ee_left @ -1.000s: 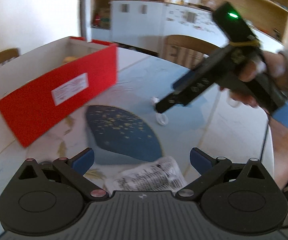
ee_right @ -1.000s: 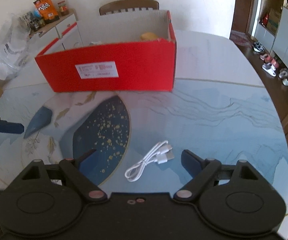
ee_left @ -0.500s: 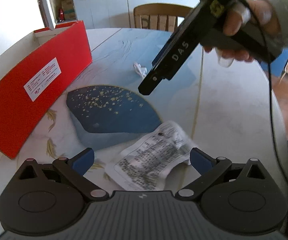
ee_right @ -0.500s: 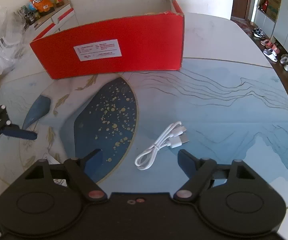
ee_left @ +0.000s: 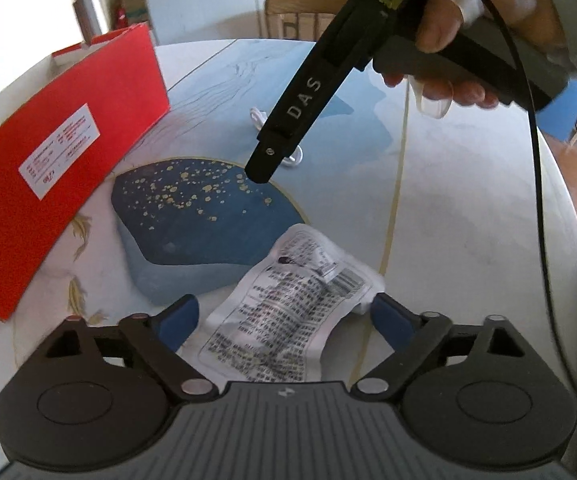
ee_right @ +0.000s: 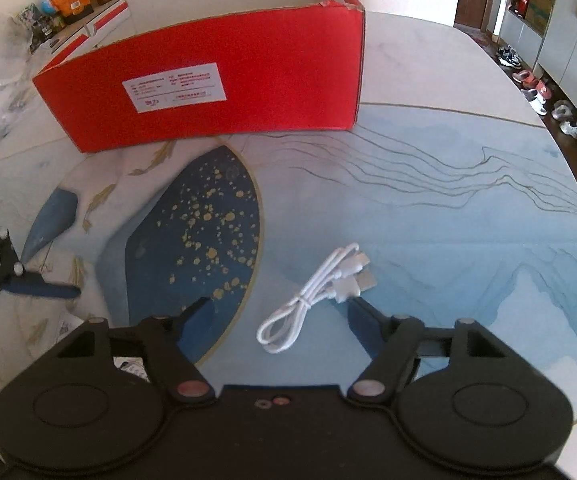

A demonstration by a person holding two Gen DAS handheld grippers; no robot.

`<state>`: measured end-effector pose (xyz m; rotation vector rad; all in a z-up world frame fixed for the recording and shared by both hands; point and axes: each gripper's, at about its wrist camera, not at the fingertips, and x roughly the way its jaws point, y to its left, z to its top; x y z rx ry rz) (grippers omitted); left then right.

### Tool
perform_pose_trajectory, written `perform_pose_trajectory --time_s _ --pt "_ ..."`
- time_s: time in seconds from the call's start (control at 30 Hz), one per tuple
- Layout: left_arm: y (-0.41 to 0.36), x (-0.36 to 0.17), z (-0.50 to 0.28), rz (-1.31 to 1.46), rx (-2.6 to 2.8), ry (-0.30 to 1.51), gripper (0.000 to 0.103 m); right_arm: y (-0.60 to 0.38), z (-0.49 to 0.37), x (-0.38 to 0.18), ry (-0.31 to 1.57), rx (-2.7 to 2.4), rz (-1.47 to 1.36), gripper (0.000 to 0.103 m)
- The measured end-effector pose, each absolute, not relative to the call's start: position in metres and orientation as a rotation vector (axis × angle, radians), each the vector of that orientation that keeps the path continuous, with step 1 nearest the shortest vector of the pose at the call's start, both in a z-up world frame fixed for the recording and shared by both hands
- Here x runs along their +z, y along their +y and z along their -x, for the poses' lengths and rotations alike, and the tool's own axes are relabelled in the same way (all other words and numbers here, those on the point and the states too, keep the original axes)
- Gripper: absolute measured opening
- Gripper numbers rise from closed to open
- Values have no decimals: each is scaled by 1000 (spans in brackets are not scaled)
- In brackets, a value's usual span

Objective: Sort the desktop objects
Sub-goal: 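Grasp the white printed packet with the left gripper while the right gripper grasps the white USB cable, then lift the packet and cable and carry both over the red box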

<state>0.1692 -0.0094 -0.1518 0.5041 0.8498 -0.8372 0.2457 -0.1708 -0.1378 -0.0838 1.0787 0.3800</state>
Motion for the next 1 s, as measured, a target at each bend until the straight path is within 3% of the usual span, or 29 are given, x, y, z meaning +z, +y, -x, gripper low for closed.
perform_pose_trajectory --time_s 0.07,0.3,0.4,0.43,0.47,0.63,1.0 --pt "-9 -152 -170 -463 -813 866 85 -169 -248 -138 1071 374 98 66" --pt "-7 -151 -169 -369 -731 897 81 -167 -248 -139 1048 351 107 56" --pt "-7 -150 -170 -325 -701 913 77 -165 -246 -138 1030 344 122 42" --pt "-7 -149 -170 -308 -687 914 59 -165 -246 -138 1026 346 122 38" --pt "-7 -147 -170 -306 -666 905 55 -166 -245 -138 1022 347 119 36" --pt "-3 -145 -174 -221 -626 933 54 -173 -244 -137 1011 344 80 14" --pt "10 -144 -172 -61 -556 957 50 -187 -222 -122 985 385 13 13"
